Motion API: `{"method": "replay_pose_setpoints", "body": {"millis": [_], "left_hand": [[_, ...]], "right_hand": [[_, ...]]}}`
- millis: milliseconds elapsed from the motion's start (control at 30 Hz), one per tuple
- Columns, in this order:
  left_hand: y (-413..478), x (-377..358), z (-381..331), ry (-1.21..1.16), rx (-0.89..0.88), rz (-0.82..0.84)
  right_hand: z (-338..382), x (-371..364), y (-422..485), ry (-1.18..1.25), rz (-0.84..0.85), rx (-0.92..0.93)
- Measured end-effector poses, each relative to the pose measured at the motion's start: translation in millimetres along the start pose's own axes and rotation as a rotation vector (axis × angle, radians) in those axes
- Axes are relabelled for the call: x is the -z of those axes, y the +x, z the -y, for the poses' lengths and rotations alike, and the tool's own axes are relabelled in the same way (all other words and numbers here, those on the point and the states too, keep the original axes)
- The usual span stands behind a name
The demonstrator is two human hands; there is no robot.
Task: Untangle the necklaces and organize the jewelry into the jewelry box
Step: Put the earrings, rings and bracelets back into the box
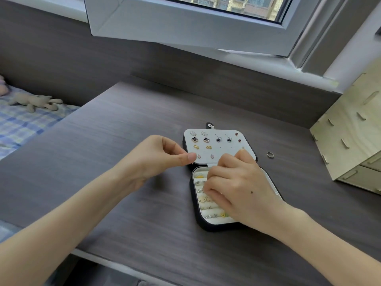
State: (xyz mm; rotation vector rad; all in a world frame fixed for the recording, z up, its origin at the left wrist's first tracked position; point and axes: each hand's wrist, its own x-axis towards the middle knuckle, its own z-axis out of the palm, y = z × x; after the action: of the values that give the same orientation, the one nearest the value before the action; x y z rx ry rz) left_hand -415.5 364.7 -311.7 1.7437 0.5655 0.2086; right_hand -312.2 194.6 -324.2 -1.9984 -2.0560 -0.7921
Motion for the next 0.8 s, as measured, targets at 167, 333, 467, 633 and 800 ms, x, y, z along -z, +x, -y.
{"method": "replay_pose_setpoints", "body": {"millis": [167, 333, 467, 633, 800], "left_hand": [[-6, -6, -9, 0.024, -0.054, 0.081], [-1, -21, -14, 0.307, -0.175, 0.161], [6, -33, -18, 0.640, -0.260, 0.231], [11, -46, -28, 0.907, -0.350, 0.270], [19, -53, -35, 1.055, -0.387, 0.323]], "right_hand": [[-11, 11, -6, 0.108, 0.001, -0.079], [-26, 28, -22, 0.142, -0.055, -0.247], [-28, 29, -37, 0.150, -0.044, -0.294], [-29, 30, -46, 0.147, -0.050, -0.304], [-35, 32, -52, 0.139, -0.064, -0.320]]}}
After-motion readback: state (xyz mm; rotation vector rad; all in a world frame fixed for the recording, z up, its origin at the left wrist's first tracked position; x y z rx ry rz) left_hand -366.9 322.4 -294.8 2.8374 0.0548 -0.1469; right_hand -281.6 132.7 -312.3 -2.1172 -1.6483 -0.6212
